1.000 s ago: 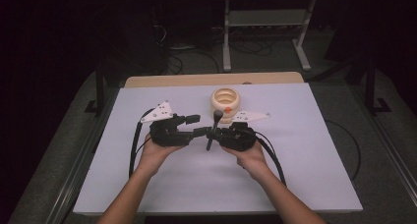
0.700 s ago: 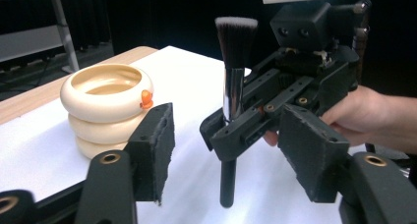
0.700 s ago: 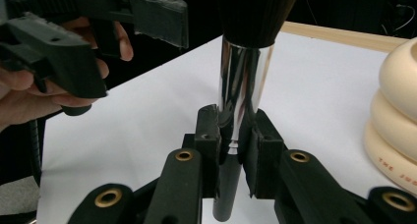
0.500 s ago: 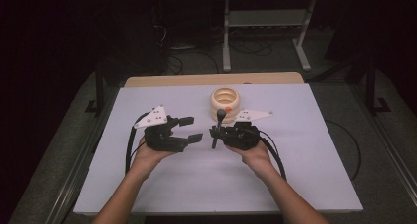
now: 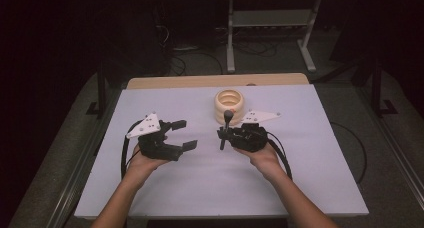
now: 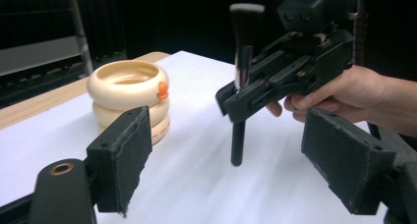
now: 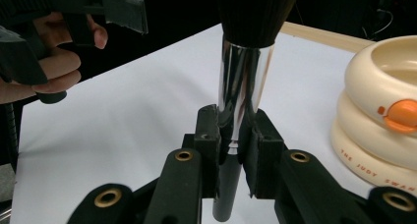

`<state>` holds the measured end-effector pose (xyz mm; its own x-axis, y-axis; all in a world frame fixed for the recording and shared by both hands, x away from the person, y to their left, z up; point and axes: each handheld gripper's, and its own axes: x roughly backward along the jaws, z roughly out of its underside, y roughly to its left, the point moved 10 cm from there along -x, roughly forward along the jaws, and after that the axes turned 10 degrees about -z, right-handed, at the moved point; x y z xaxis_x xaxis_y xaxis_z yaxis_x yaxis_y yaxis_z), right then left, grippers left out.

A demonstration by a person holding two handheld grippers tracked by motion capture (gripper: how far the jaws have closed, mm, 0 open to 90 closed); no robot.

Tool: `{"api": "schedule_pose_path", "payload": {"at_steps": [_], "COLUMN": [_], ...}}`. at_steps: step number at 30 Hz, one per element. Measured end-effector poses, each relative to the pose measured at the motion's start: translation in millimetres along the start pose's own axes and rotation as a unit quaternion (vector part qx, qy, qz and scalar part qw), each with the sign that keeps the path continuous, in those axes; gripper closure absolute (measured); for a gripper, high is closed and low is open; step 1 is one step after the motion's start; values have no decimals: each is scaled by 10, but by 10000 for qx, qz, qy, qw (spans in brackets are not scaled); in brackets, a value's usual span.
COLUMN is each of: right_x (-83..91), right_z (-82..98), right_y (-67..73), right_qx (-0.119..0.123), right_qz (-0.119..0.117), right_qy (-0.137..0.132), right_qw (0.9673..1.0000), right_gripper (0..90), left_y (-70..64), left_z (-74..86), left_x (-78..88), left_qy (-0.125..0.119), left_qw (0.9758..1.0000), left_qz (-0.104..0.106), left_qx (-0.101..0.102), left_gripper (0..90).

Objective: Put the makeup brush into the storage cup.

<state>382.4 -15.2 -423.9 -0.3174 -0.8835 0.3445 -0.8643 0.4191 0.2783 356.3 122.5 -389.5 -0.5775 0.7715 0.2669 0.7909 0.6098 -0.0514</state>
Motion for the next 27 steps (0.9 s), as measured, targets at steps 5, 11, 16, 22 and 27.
{"api": "schedule_pose_path", "payload": {"at_steps": [5, 11, 16, 22, 27], "right_x": [29, 68, 80, 103, 121], "right_z": [-8, -17, -18, -21, -23], "right_y": [-28, -55, -77, -101, -123], "right_qx": [65, 126, 140, 164, 133], "right_qz": [83, 202, 249, 308, 338], "right_qy": [-3, 3, 10, 22, 31], "right_qw": [9999, 9997, 9996, 9994, 9993], "right_gripper": [770, 769, 769, 768, 768], "left_y": [26, 51, 81, 95, 104], "left_z": [68, 125, 209, 326, 409], "left_x": [73, 175, 252, 348, 432], "left_qy": [-57, -143, -131, -134, -133], "left_qw": [10000, 9998, 9997, 9995, 9994], "left_qz": [-71, -149, -214, -263, -288], "left_qx": [10, -3, 51, 120, 127], "left_gripper": [144, 122, 107, 84, 45]}}
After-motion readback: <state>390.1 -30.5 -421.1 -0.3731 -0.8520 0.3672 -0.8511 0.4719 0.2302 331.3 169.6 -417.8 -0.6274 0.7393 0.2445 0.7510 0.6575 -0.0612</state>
